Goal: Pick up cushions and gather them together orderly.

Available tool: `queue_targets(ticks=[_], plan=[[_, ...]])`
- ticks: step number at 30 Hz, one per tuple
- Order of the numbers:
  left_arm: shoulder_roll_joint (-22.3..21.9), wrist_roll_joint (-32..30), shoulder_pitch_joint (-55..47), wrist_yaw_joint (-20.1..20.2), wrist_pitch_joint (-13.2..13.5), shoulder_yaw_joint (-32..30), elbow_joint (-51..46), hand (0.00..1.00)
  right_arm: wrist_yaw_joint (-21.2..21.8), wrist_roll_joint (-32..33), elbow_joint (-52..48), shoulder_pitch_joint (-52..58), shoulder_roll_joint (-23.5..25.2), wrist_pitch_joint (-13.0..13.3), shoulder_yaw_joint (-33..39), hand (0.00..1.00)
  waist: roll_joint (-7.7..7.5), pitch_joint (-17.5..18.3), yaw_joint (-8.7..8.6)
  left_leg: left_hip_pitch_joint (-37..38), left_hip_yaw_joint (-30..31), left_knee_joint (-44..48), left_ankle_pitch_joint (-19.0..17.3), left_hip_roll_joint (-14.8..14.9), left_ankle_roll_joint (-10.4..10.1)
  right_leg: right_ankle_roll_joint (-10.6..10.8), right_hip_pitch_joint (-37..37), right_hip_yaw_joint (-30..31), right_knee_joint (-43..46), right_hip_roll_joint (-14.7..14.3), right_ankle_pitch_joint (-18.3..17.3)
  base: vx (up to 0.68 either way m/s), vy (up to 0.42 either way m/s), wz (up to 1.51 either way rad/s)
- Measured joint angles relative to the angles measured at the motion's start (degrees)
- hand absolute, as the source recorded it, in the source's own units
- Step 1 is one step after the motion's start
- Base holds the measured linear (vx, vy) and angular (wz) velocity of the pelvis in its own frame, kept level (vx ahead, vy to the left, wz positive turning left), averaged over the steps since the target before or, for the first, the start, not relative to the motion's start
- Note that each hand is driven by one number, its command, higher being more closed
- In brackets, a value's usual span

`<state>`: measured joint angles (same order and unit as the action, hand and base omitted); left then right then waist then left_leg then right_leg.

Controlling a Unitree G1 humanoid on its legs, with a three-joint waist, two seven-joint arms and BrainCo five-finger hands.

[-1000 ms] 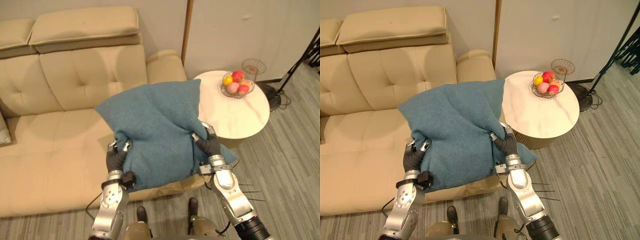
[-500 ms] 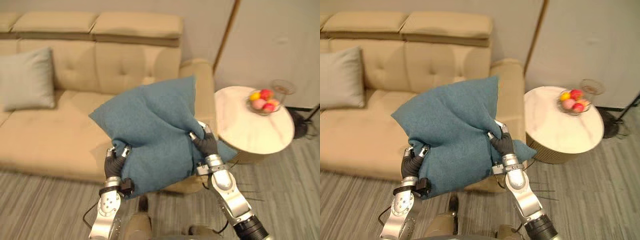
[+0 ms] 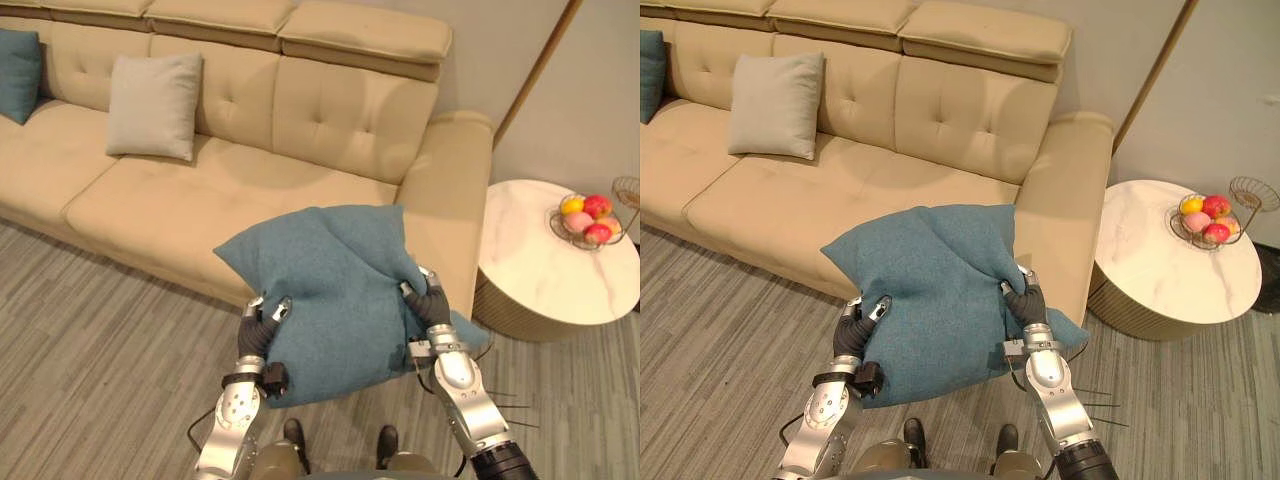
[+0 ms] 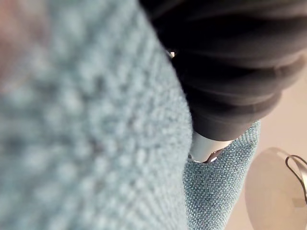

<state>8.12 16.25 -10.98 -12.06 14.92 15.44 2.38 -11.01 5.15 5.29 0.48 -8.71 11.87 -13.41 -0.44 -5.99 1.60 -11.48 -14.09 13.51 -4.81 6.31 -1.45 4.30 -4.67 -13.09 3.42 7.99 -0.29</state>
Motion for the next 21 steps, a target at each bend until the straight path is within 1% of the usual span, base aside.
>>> queue_targets(ticks=[1,2,3,4,5,6,7,8,9,10,11,12,13,14,15,16,17,18,19,20,21], plan=[[-0.04,0.0,-0.01,0.01,0.0,0.01,-0.01,1.0,0.0,0.0,0.0,-0.03,0.01,0.0,0.0,1.0,0.01,0.01,0.13,-0.33,-0.06,0.72,-0.65,-0.24,0.22,0.14,-0.62,0.07,1.05,0.31,-0.58,-0.02,0.12,-0.01],[0.0,-0.01,0.0,0.03,-0.03,0.0,-0.09,1.0,0.0,0.01,0.0,-0.06,0.09,-0.01,0.0,1.0,-0.01,0.01,0.58,-1.13,-0.31,2.85,-2.17,-0.61,0.79,0.7,-2.11,0.22,4.3,1.28,-2.75,0.0,0.144,0.0],[0.08,-0.01,-0.04,0.05,-0.16,0.0,-0.1,1.0,0.0,0.0,0.01,0.02,0.18,-0.11,0.0,1.0,-0.1,-0.04,0.49,-1.62,-0.26,5.07,-4.04,-1.1,1.34,1.02,-3.04,0.47,7.99,2.44,-5.02,0.01,0.138,0.04],[0.08,-0.02,-0.22,0.07,-0.21,0.01,-0.1,1.0,0.0,-0.01,0.01,0.11,0.19,-0.3,-0.01,1.0,-0.22,-0.08,0.39,-1.64,-0.18,5.68,-4.82,-1.61,1.66,1.2,-3.11,0.52,9.86,3.21,-6.18,0.05,0.11,0.21],[0.14,-0.03,-0.59,0.14,-0.21,0.0,-0.18,1.0,0.03,-0.03,0.02,0.16,0.23,-0.62,-0.1,1.0,-0.84,0.02,-0.12,-0.77,0.7,6.16,-5.98,-2.87,2.21,0.18,-3.86,0.94,14.8,4.67,-7.57,0.1,0.101,0.3],[0.03,-0.04,-0.73,0.14,-0.23,0.0,-0.25,1.0,0.06,-0.05,0.15,0.05,0.21,-0.7,-0.1,1.0,-0.93,-0.02,-0.84,0.16,1.67,6.42,-6.94,-4.01,3.55,-0.71,-7.32,2.71,23.47,6.22,-6.87,0.14,0.107,0.26],[0.15,-0.05,-0.77,0.14,-0.23,-0.01,-0.26,1.0,0.11,-0.05,0.21,0.09,0.17,-0.79,-0.18,1.0,-0.73,-0.24,-0.88,1.34,1.8,6.07,-7.03,-4.14,3.79,-2.37,-10.42,4.27,29.2,6.41,-6.37,0.16,0.125,0.24],[0.72,-0.05,-0.8,0.18,-0.32,0.03,-0.22,1.0,0.37,-0.05,0.33,0.71,0.16,-0.93,-0.29,1.0,-0.37,-0.42,-1.14,3.0,2.96,5.5,-7.37,-3.98,4.31,-2.72,-12.81,5.73,32.64,4.88,-8.82,0.18,0.1,0.28],[1.52,-0.05,-0.8,0.22,-0.36,0.05,-0.21,1.0,1.01,-0.05,0.33,1.29,0.15,-0.96,-0.47,1.0,-0.34,-0.48,-1.59,4.67,3.76,4.51,-7.77,-3.97,4.55,-2.76,-13.77,5.61,31.15,2.75,-10.2,0.18,0.072,0.38],[1.82,-0.05,-0.81,0.24,-0.42,0.04,-0.19,1.0,1.21,-0.04,0.37,1.41,0.13,-0.96,-0.53,1.0,-0.39,-0.52,-2.04,5.45,4.37,4.08,-8.02,-4.12,4.55,-2.82,-14.15,5.49,29.76,1.75,-10.2,0.27,0.031,0.5],[2.07,-0.05,-0.76,0.38,-0.49,0.07,-0.18,1.0,1.25,0.01,0.5,1.55,0.13,-0.96,-0.53,1.0,-0.37,-0.56,-2.9,6.9,5.45,3.1,-8.42,-4.45,4.52,-2.73,-15.06,5.23,25.87,-0.16,-10.05,0.26,0.009,0.55],[2.07,-0.05,-0.74,0.59,-0.54,0.16,-0.16,1.0,1.27,0.03,0.87,1.59,0.01,-0.96,-0.51,1.0,-0.34,-0.58,-3.86,8.35,6.27,2.28,-8.93,-4.52,4.32,-2.25,-15.82,4.64,20.93,-2.18,-8.74,0.28,-0.001,0.54],[2.08,-0.05,-0.71,0.67,-0.55,0.27,-0.11,1.0,1.28,0.08,1.03,1.68,-0.12,-0.95,-0.49,1.0,-0.4,-0.54,-4.14,9.14,6.54,2.03,-9.11,-4.6,4.14,-2.44,-16.11,4.1,17.99,-2.98,-7.4,0.37,-0.037,0.42],[2.15,-0.06,-0.6,0.86,-0.56,0.57,0.22,1.0,1.3,0.91,1.13,2.2,-0.36,-0.95,-0.48,1.0,-0.77,-0.3,-4.15,10.42,6.86,1.86,-9.79,-5.18,3.15,-3.09,-16.38,3.56,11.99,-3.94,-4.13,0.31,-0.033,0.29],[2.2,-0.1,-0.52,0.91,-0.56,0.76,0.48,1.0,1.32,1.29,1.13,2.6,-0.42,-0.95,-0.45,1.0,-1.48,0.18,-4.23,10.82,7.2,2.13,-10.42,-5.77,2.77,-3.56,-16.44,3.54,9.52,-4.03,-2.25,0.54,-0.104,0.53],[2.34,-0.13,-0.03,0.95,-0.6,1.85,1.37,1.0,1.36,1.6,1.15,3.96,-0.44,-0.92,0.15,1.0,-2.8,1.1,-4.92,11.61,8.88,3.19,-12.25,-7.05,1.78,-6.27,-15.03,3.72,7.92,-3.86,3.67,0.49,-0.145,0.66],[1.38,-0.13,0.7,1.09,-0.87,3.06,3.27,1.0,1.41,1.93,1.69,4.83,-0.94,-0.94,1.22,1.0,-0.8,1.27,-5.29,12.63,10.05,3.69,-13.37,-5.81,0.35,-7.02,-14.51,2.56,9.05,-4.44,6.42,0.59,-0.163,0.67],[1.07,-0.13,0.65,1.32,-1.14,3.46,3.5,1.0,1.55,2.08,1.92,5.3,-0.97,-0.95,1.81,1.0,0.47,1.9,-5.57,12.49,10.02,3.93,-13.55,-4.84,-0.27,-7.39,-14.17,1.52,9.11,-5.02,5.71,0.57,-0.138,0.54],[0.33,-0.14,1.66,2.09,-1.21,3.78,4.59,1.0,1.89,2.13,2.71,5.84,-1.2,-1.04,3.02,1.0,2.45,1.92,-5.92,10.24,9.62,10.19,-13.92,-2.25,-3.79,-7.93,-11.92,-0.29,7.88,-6.57,4.2,0.38,-0.07,0.28],[-0.05,-0.12,1.97,2.1,-1.27,3.75,5.26,1.0,1.93,2.12,2.98,5.99,-1.35,-1.23,3.05,1.0,2.78,1.81,-5.64,9.42,8.84,14.15,-13.4,-1.11,-4.93,-8.15,-10.37,-0.38,6.92,-7.32,3.97,0.46,-0.108,0.02],[-0.37,-0.03,1.76,2.12,-1.5,3.66,5.75,1.0,1.93,2.09,2.92,6.37,-1.41,-1.29,3.01,1.0,3.11,1.73,-5.22,7.85,6.42,22.71,-11.4,1.12,-7.8,-8.59,-6.83,0.53,4.79,-9.15,3.67,0.36,-0.084,-0.3]])
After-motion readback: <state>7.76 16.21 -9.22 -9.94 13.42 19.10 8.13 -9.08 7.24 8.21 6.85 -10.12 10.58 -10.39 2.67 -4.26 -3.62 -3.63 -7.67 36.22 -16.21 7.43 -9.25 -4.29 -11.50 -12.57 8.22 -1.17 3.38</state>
